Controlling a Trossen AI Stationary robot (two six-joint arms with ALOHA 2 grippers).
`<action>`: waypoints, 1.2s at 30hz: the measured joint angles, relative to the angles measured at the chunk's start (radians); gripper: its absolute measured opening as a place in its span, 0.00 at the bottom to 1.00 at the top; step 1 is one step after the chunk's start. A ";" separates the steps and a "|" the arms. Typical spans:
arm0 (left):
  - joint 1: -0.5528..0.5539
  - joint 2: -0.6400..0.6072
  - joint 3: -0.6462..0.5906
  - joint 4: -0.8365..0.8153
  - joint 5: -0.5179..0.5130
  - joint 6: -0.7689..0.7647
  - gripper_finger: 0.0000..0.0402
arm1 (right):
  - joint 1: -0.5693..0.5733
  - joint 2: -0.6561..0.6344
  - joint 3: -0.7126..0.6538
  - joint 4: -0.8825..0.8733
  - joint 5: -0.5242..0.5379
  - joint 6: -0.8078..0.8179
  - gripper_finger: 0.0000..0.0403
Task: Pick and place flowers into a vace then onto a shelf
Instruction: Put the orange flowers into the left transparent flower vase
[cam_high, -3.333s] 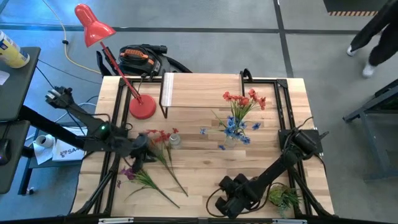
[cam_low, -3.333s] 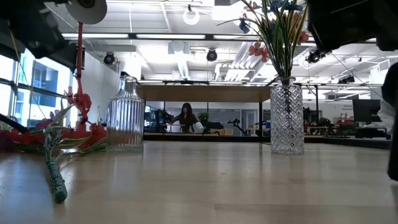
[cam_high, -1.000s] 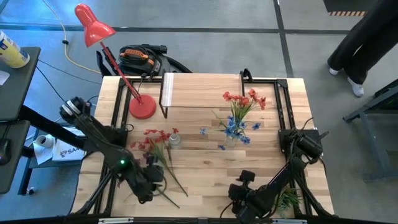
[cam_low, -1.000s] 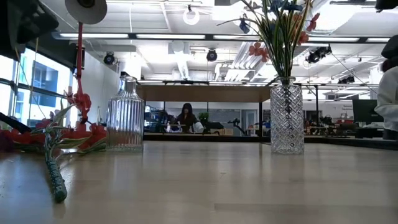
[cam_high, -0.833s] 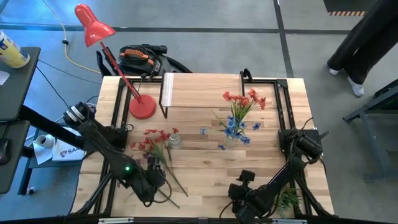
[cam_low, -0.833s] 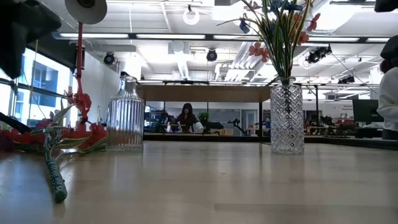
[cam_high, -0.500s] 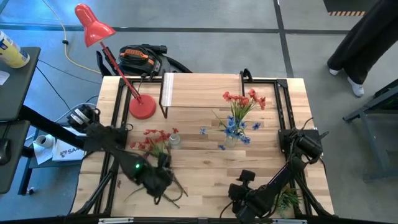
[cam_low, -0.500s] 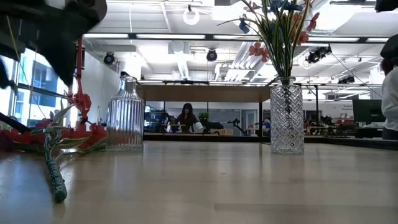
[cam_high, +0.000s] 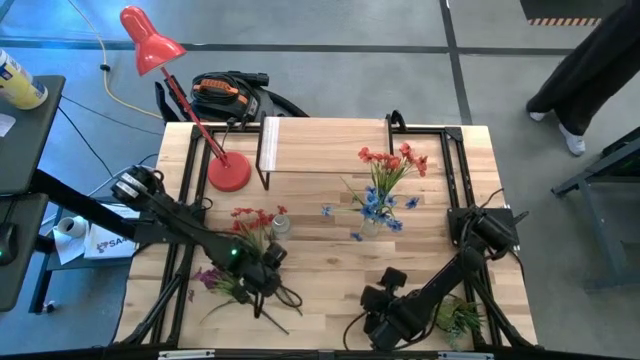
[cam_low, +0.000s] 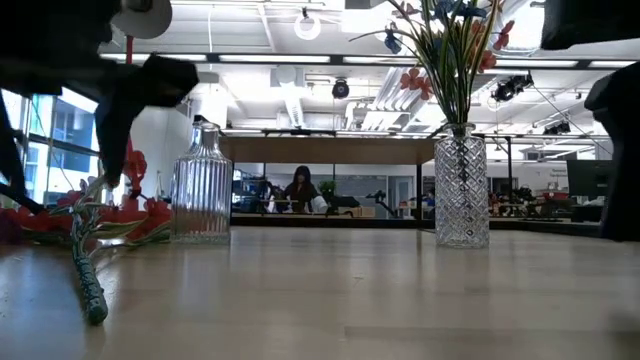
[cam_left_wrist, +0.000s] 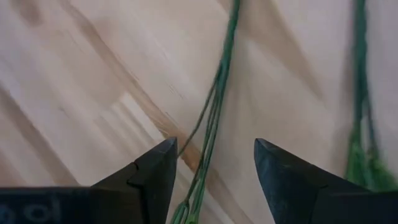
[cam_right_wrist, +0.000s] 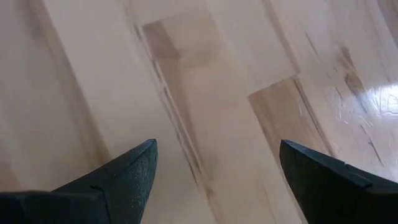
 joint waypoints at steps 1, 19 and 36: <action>0.000 0.002 -0.016 0.009 -0.001 0.011 0.62 | -0.005 0.000 0.000 0.000 0.000 0.006 0.81; 0.078 0.039 -0.122 0.169 0.054 0.020 0.46 | -0.050 0.000 0.000 0.056 -0.053 0.014 0.81; 0.122 0.054 -0.121 0.190 0.072 -0.064 0.09 | -0.050 0.000 0.000 0.066 -0.053 0.036 0.81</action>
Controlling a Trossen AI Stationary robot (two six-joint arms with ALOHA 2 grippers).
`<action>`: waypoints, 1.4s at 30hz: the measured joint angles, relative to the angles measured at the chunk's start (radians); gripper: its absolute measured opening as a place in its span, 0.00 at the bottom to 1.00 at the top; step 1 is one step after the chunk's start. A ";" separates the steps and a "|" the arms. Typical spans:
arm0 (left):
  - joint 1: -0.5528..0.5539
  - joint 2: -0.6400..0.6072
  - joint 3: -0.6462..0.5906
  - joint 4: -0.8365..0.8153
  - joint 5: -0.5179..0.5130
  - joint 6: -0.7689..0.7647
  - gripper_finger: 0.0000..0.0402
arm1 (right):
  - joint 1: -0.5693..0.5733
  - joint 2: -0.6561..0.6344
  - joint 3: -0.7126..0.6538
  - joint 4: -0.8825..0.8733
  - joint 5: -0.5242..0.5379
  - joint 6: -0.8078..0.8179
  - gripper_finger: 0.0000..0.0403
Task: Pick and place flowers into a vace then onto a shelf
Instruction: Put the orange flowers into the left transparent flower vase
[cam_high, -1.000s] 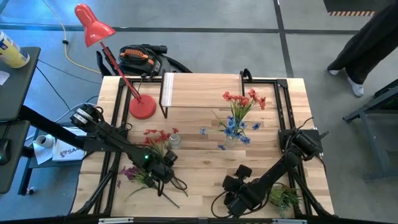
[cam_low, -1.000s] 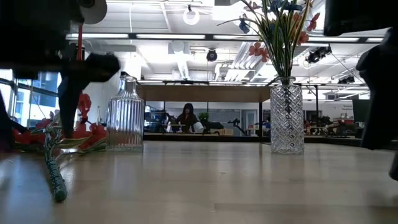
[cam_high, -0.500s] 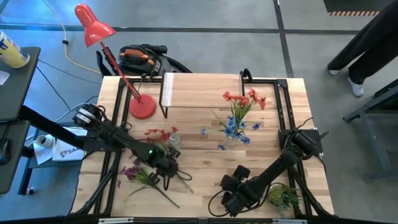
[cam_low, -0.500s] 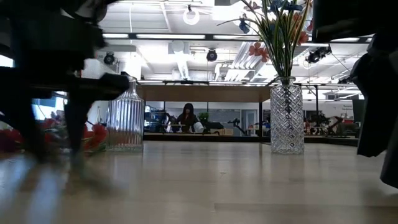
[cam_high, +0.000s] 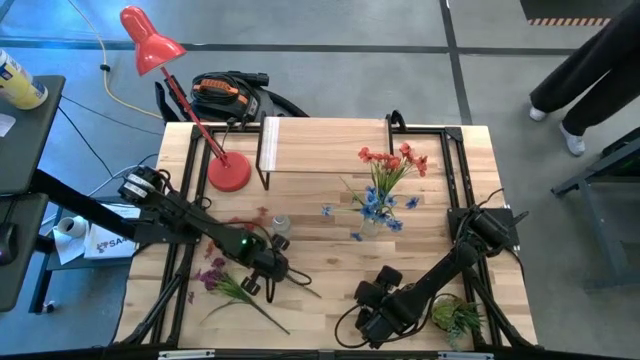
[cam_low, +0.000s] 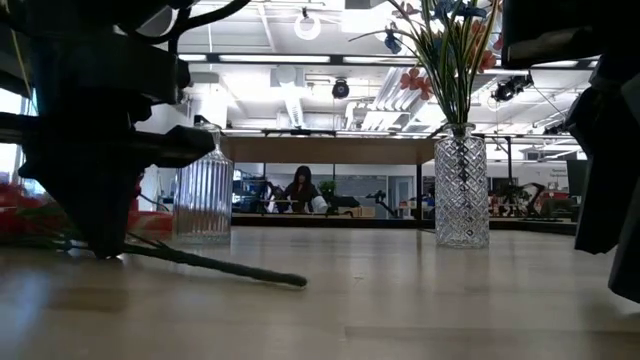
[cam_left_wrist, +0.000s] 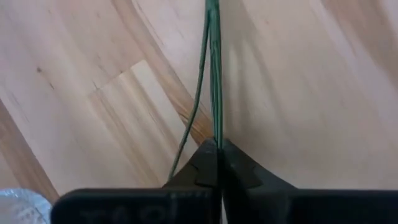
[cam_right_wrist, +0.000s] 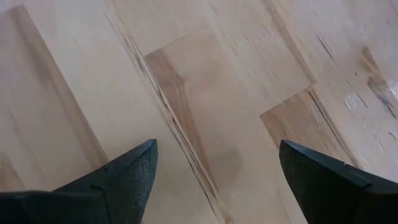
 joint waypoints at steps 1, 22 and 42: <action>-0.002 0.000 0.002 -0.004 -0.001 -0.016 0.07 | 0.000 0.000 0.000 0.000 0.000 0.000 0.81; -0.064 0.004 0.409 -0.592 -0.240 -0.082 0.07 | 0.001 0.000 0.000 -0.001 0.064 -0.036 0.81; -0.040 -0.017 0.811 -1.162 -0.520 0.057 0.08 | 0.001 0.000 0.000 0.012 0.159 -0.011 0.81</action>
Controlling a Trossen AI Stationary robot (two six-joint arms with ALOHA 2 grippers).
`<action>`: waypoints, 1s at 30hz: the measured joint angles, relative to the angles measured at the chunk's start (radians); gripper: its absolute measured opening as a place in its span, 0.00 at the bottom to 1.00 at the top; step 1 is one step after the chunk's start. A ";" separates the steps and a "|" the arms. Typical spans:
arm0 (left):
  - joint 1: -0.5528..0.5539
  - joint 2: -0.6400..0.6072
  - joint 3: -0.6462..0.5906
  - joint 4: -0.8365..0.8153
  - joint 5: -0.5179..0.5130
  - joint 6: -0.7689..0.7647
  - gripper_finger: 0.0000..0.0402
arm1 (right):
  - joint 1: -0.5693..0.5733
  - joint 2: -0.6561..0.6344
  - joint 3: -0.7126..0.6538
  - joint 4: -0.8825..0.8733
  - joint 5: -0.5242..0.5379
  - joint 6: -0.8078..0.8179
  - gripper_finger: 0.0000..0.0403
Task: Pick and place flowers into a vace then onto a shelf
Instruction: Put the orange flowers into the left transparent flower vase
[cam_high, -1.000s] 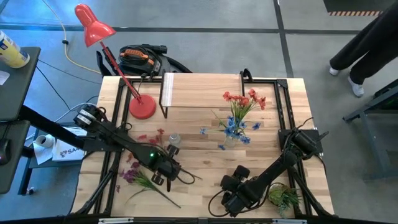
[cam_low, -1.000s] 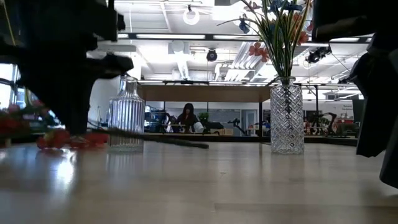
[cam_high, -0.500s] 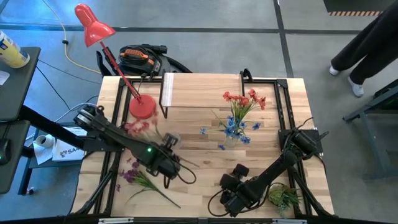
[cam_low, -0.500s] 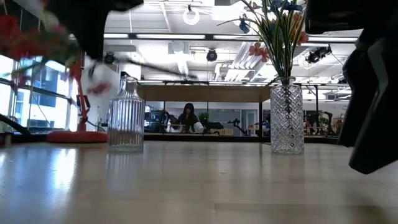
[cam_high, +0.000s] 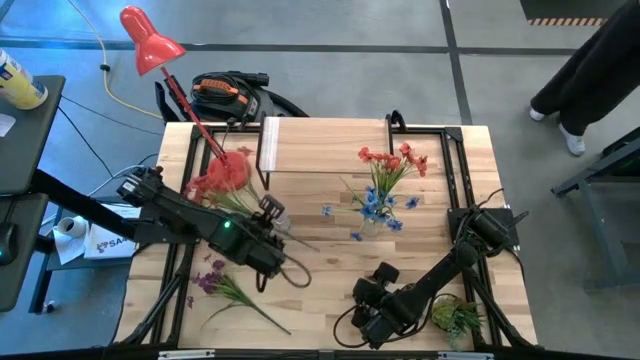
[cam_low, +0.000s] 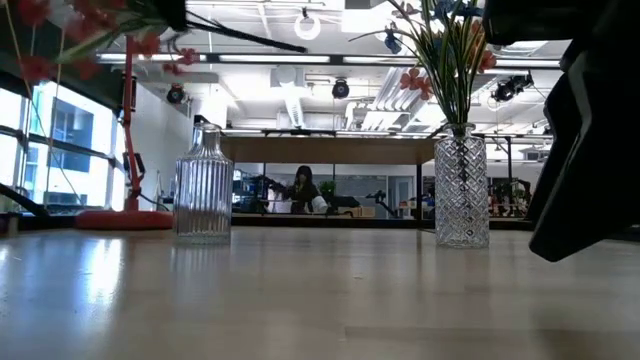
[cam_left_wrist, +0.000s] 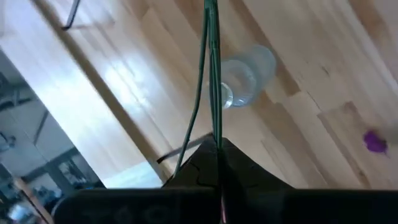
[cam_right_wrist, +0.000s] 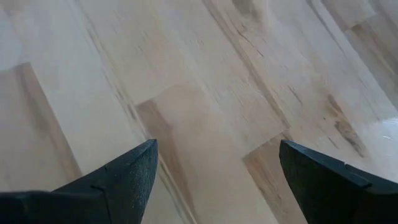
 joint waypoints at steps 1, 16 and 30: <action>0.008 -0.002 0.000 0.012 0.000 -0.018 0.07 | 0.000 0.000 0.000 0.003 0.000 0.000 0.81; 0.036 -0.046 0.001 0.581 0.362 -0.417 0.07 | 0.000 0.000 0.000 0.010 0.026 0.018 0.81; 0.049 -0.044 -0.135 0.715 0.772 -0.525 0.07 | 0.062 0.000 0.000 0.003 -0.018 0.095 0.81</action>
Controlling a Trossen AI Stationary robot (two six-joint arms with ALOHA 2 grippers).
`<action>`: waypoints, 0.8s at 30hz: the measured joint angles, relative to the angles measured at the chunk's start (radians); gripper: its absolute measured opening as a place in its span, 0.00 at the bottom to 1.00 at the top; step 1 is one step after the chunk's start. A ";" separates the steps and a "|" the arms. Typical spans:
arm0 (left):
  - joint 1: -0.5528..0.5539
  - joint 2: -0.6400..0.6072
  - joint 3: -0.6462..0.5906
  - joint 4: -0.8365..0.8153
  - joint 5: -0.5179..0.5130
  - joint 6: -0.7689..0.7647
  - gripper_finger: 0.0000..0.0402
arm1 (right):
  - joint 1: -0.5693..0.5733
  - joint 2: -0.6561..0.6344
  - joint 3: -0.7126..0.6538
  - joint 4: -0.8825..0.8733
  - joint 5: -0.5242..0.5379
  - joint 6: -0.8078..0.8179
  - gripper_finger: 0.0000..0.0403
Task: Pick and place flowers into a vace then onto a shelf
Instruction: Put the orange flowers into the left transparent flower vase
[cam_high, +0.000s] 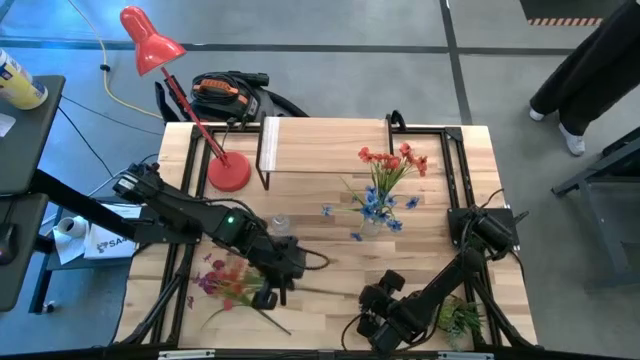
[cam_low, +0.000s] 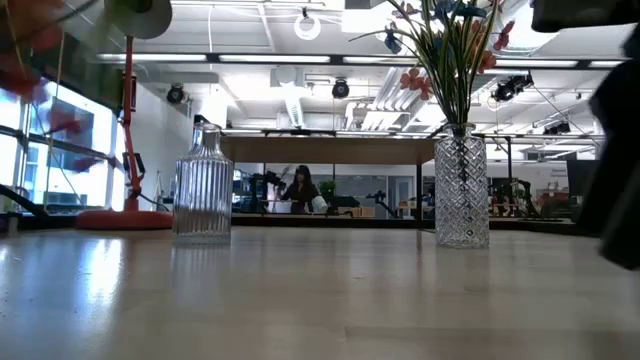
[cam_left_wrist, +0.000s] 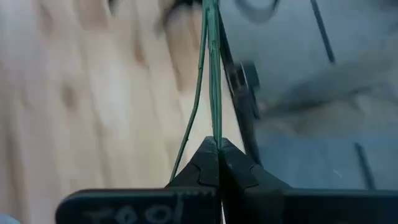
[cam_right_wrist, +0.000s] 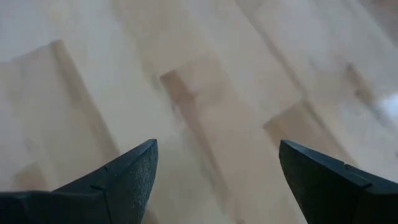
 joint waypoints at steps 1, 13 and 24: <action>0.000 0.000 -0.023 0.001 0.039 -0.025 0.07 | 0.007 0.000 0.000 0.000 -0.008 0.014 0.81; 0.113 0.000 -0.345 0.231 0.403 -0.341 0.07 | 0.019 0.000 0.000 0.117 -0.050 0.049 0.81; 0.078 0.001 -0.451 0.287 0.223 -0.260 0.32 | -0.070 0.000 0.088 0.167 -0.038 -0.254 0.81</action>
